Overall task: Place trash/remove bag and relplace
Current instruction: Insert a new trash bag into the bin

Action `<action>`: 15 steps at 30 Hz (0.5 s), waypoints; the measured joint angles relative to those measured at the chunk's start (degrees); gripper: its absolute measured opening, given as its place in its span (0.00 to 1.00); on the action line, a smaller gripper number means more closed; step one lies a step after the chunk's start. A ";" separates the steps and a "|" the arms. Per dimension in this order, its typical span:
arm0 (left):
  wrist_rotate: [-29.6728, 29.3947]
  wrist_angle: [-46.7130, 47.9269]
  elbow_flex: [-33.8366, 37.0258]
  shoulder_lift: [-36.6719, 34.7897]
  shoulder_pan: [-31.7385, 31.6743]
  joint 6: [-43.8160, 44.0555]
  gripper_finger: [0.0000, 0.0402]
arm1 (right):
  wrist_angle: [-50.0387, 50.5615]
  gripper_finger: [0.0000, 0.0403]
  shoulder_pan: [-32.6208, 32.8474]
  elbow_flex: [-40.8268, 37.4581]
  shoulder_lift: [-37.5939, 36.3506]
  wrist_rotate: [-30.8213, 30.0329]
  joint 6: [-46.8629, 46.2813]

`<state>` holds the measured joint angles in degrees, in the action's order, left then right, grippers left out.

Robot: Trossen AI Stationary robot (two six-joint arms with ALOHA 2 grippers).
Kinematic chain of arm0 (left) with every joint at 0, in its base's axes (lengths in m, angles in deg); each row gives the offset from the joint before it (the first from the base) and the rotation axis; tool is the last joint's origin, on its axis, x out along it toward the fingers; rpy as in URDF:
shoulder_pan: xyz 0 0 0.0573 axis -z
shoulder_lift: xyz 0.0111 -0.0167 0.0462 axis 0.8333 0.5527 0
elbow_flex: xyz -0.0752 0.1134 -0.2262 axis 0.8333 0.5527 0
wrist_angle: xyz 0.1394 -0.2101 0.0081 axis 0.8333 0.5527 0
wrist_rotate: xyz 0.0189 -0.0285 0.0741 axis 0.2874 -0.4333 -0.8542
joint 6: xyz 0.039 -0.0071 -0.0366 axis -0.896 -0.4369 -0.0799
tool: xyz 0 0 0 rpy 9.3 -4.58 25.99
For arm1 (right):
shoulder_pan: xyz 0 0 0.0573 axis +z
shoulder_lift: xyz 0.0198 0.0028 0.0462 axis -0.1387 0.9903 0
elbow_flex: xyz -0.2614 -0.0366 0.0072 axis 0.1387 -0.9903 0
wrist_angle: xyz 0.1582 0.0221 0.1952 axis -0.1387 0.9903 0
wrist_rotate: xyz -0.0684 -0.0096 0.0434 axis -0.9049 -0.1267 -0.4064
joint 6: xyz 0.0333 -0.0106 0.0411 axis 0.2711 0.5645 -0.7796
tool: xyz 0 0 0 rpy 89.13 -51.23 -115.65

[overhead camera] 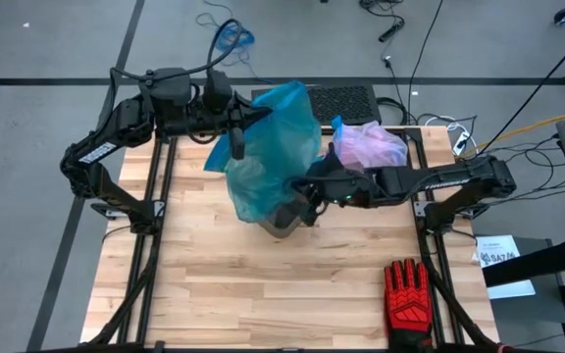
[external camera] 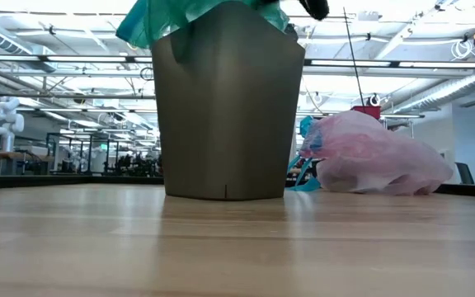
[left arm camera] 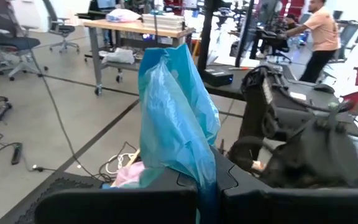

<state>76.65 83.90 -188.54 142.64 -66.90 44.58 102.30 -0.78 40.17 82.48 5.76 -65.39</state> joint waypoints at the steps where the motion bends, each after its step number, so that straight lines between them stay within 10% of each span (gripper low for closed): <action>1: -0.50 0.00 0.00 0.00 -0.17 -0.01 0.00 | -1.34 0.00 0.24 0.00 -0.78 0.90 0.69; 7: -1.94 -0.05 0.00 0.00 -1.19 0.11 0.00 | -4.03 0.07 2.10 0.04 -4.83 1.98 -0.63; 15: -2.01 -0.19 0.00 0.26 -2.30 0.13 0.00 | -12.82 0.47 7.02 0.02 -1.87 1.37 2.76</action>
<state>74.64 83.71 -188.54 142.90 -69.20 44.70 89.48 6.24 40.19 80.61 7.13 -62.63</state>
